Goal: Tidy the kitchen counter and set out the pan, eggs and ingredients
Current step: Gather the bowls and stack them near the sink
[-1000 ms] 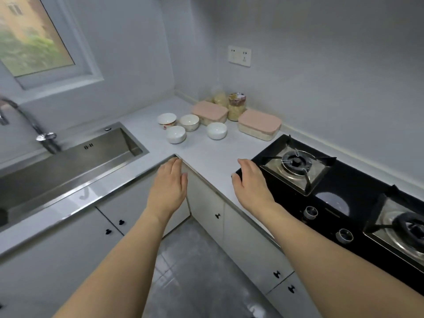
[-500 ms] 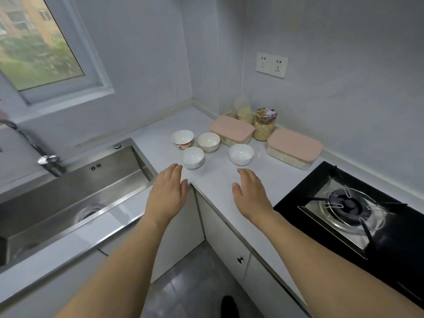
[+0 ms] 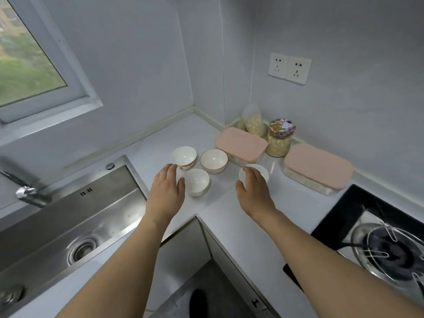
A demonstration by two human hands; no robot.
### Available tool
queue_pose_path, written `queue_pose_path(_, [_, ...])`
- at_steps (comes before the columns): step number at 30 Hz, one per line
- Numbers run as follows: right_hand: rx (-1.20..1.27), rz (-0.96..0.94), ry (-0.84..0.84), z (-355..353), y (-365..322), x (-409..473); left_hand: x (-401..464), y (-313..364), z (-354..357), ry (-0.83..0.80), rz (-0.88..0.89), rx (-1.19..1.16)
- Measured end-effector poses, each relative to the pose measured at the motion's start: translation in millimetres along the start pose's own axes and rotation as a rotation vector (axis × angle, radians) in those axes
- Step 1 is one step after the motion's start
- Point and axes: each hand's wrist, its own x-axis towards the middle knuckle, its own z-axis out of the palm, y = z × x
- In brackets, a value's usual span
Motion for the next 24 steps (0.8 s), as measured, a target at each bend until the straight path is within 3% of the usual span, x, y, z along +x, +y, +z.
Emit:
queue_pose_path(9, [0.146,0.161,0.001,34.7,-8.8,81.5,89.7,-39.4,39.4,-0.051,-0.067,-0.111])
queue_pose_path(24, [0.308,0.644,-0.070,104.7,-11.4,186.4,185.0,-100.2,95.7,-0.171,-0.270,-0.284])
